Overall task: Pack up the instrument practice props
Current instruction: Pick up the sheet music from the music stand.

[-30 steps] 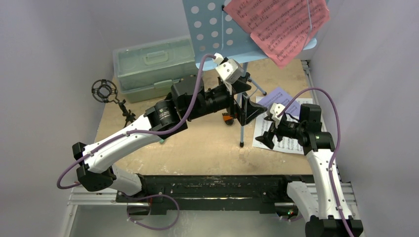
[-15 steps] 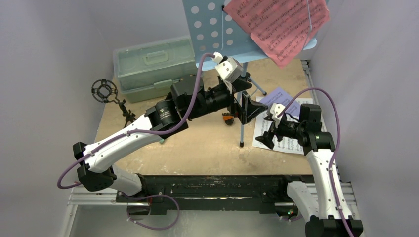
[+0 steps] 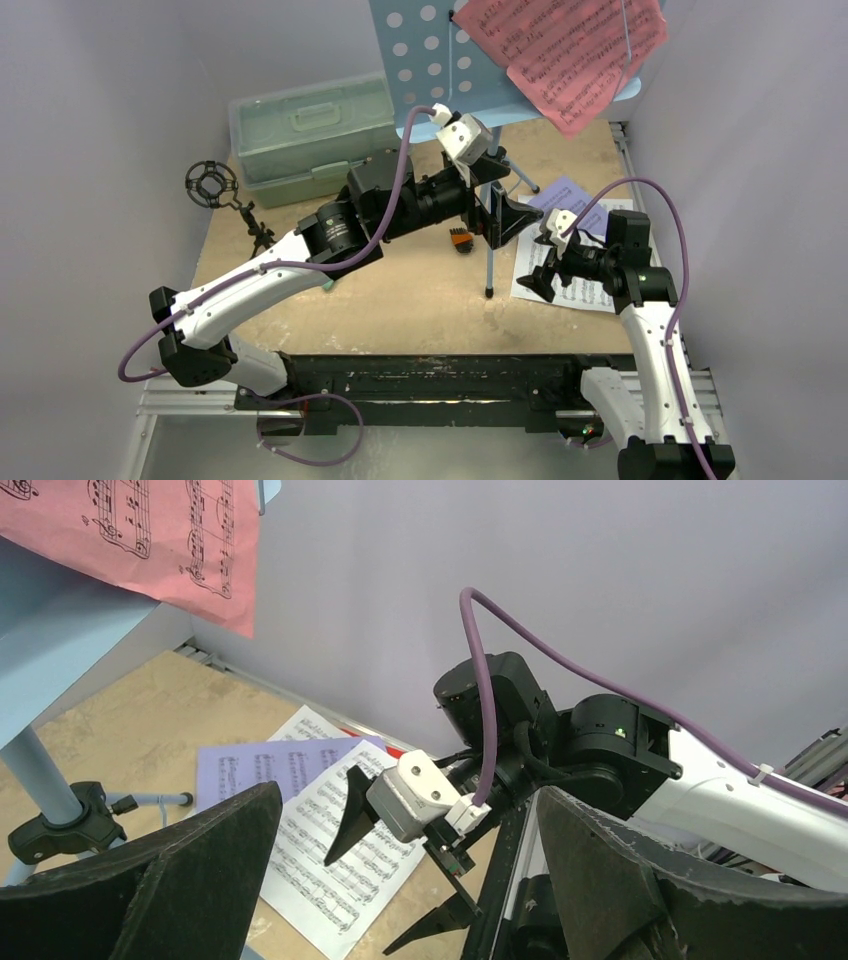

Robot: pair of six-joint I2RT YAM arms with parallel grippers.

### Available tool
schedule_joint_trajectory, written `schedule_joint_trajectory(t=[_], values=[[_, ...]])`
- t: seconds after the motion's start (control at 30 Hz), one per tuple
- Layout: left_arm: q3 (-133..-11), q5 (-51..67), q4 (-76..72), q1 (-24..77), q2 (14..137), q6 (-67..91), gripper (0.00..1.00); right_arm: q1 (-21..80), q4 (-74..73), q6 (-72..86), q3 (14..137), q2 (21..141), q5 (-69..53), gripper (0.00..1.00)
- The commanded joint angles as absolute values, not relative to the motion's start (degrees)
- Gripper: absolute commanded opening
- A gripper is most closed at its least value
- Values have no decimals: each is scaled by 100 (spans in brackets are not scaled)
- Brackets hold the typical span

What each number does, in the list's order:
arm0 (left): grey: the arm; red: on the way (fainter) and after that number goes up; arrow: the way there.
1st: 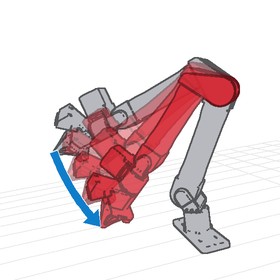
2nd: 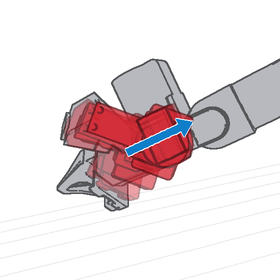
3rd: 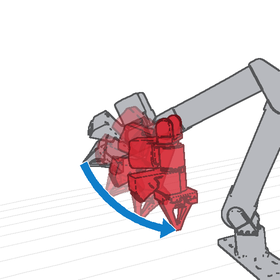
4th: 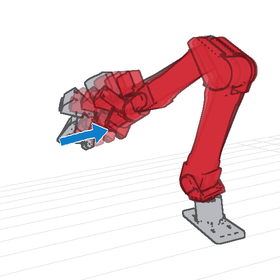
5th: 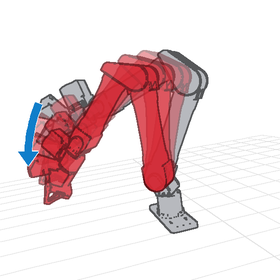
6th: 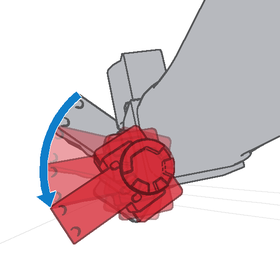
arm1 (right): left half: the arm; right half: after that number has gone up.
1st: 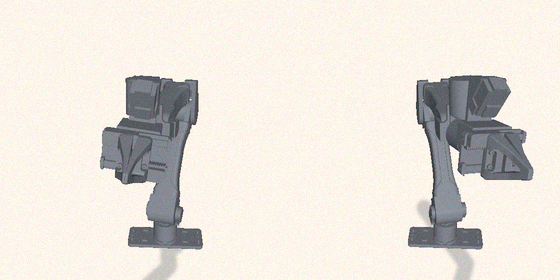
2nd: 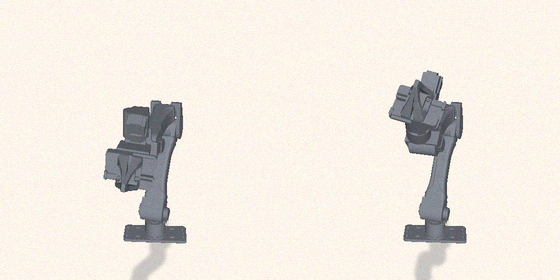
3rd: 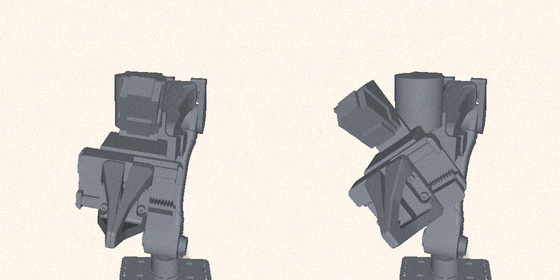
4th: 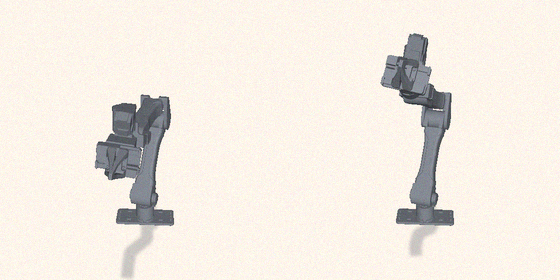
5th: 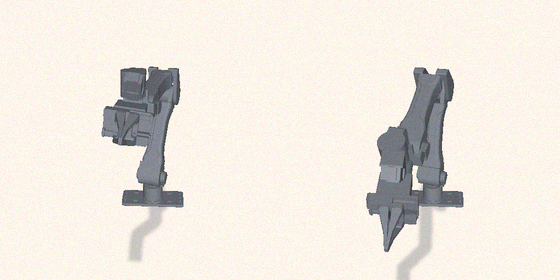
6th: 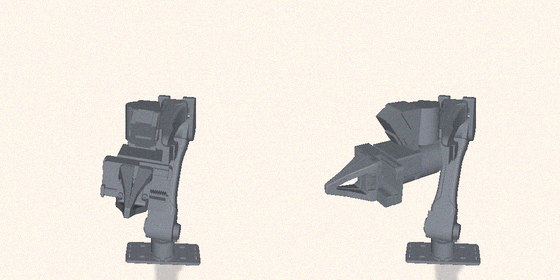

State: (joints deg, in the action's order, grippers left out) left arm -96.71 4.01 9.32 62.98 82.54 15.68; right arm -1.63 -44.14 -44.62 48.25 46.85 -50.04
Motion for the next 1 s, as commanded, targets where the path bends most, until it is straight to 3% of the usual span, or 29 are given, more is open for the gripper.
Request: schedule_joint_trajectory(t=[0.0, 0.47, 0.63, 0.97], values=[[-9848, 335, 592, 6258, 8244, 1613, 100, -167, -4342, -4500, 4790, 4676, -5045, 99], [-9957, 238, -134, 6216, 8510, 1811, 100, -170, -4362, -4518, 4799, 4713, -5038, 99], [-9987, -484, -578, 6186, 8625, 1957, 100, -167, -4351, -4518, 4783, 4667, -5060, 99], [-9929, -1023, -2058, 5653, 9266, 3432, 99, -167, -4381, -4535, 4791, 4632, -5062, 99]])
